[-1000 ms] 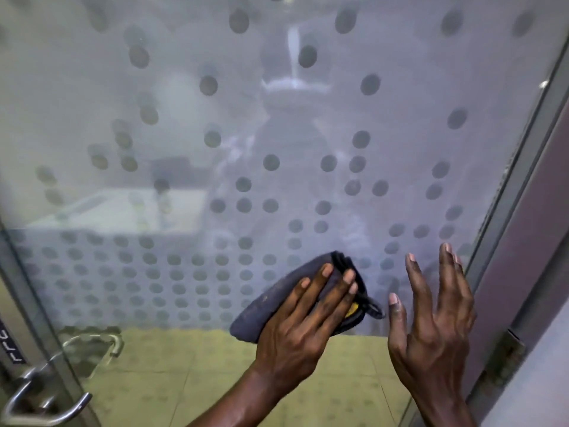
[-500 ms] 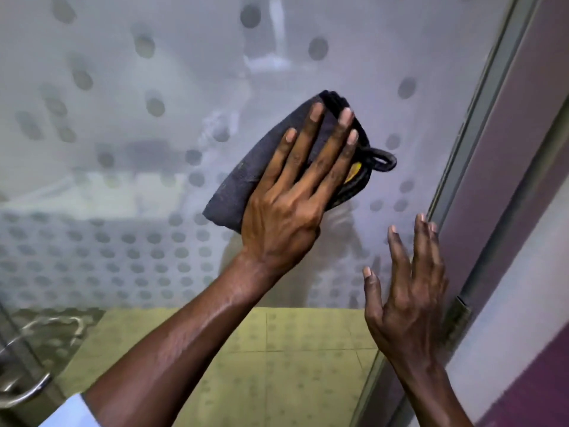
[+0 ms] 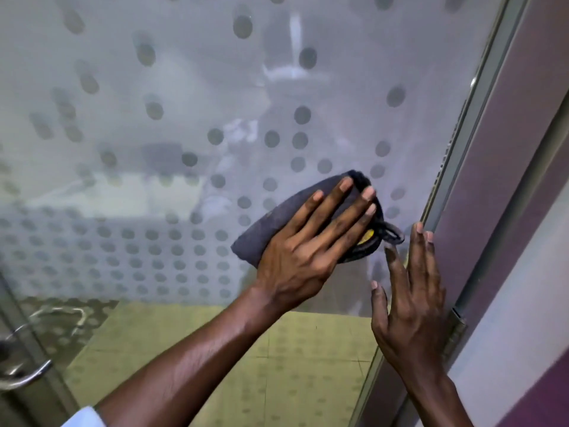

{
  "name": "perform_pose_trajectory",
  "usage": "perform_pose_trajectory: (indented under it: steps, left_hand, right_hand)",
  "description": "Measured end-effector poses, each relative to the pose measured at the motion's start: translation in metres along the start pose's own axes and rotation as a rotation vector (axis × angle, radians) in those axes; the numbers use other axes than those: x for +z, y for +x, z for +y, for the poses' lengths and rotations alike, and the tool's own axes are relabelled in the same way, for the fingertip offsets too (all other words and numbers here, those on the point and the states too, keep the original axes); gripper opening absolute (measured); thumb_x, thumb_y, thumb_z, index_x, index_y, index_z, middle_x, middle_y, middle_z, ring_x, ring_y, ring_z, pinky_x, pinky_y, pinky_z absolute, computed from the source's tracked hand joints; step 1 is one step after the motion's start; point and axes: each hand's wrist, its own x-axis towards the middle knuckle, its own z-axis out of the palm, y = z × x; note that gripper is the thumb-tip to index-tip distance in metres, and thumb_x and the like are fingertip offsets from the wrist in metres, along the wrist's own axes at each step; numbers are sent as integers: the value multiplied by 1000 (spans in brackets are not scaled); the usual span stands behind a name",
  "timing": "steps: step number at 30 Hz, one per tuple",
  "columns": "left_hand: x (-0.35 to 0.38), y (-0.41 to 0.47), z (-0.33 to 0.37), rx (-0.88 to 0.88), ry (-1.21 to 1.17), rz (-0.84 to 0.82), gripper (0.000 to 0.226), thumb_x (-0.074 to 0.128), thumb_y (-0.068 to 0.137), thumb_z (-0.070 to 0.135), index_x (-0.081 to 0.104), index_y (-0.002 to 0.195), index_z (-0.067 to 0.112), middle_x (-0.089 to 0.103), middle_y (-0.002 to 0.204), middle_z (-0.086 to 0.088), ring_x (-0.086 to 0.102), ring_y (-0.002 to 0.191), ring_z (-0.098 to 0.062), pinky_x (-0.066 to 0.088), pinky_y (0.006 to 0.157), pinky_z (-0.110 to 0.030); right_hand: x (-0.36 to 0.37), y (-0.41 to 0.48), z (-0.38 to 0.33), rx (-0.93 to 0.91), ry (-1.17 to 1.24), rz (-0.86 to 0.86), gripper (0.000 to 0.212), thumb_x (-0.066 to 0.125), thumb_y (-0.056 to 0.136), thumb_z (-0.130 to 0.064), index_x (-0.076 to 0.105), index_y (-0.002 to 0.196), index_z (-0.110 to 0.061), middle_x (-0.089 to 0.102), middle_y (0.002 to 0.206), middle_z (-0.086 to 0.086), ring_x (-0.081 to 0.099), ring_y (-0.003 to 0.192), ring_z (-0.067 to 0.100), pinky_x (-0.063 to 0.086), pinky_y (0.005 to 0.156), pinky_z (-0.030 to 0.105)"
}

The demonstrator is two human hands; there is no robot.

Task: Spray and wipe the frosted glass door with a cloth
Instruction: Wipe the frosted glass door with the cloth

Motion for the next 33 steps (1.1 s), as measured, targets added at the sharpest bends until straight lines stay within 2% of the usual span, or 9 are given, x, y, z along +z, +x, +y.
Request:
perform_pose_trajectory:
  steps: [5,7,10,14,19,22,25,27,33]
  left_hand:
    - [-21,106,-34,-43,28,132,81,26,94,-19,39,170,5,38,178,-13,30,168,-42,24,140,-53]
    - [-25,118,-39,-9,65,120,85,18,92,-20,37,171,5,36,180,-13,29,169,-42,23,140,-53]
    - [-23,98,-35,40,84,71,79,5,101,-13,33,172,6,32,181,-12,24,170,-40,23,140,-52]
    - [-7,30,-20,-24,80,67,61,16,114,-6,38,170,6,36,179,-11,28,169,-38,30,139,-52]
    - [-9,-47,-34,-89,203,34,65,11,114,-6,51,163,10,47,172,-9,42,162,-36,43,129,-55]
    - [-27,-49,-64,-109,242,61,57,24,115,-5,48,165,10,44,174,-8,39,164,-38,36,133,-54]
    - [-51,-27,-117,-179,304,157,68,40,104,-19,44,167,6,39,176,-13,36,165,-43,31,137,-58]
    - [-70,-6,-152,-255,282,208,72,37,100,-24,43,167,1,39,175,-22,35,164,-50,30,136,-64]
    - [-87,-21,-174,-255,219,165,82,38,89,-24,38,168,-2,34,176,-27,28,166,-53,22,138,-65]
  right_hand:
    - [-2,-1,-3,12,26,-45,74,56,99,-14,32,169,-13,12,182,15,12,170,35,38,123,57]
    - [-3,-1,-3,7,29,-45,74,57,99,-14,32,169,-13,12,182,15,12,170,35,40,123,59]
    - [-3,0,-4,-1,32,-40,75,58,99,-13,32,169,-11,12,182,16,13,170,36,40,124,61]
    - [-1,-1,-6,3,57,-17,73,59,97,-12,36,167,-8,15,181,19,14,170,38,37,126,63]
    - [-1,0,-11,7,67,-4,77,67,92,-20,42,162,-2,17,178,28,18,167,47,34,128,64]
    - [-3,4,-32,35,120,26,75,71,90,-24,49,158,-1,18,175,34,19,165,51,29,131,62]
    - [-2,8,-62,-60,161,-1,76,72,89,-25,50,158,-3,20,176,31,18,166,49,22,135,55]
    - [3,14,-85,-115,175,-39,80,73,89,-25,45,162,-7,17,178,28,14,168,47,19,135,49]
    - [16,30,-132,-157,107,-40,90,77,89,-31,37,167,-10,13,178,30,12,168,48,28,129,67]
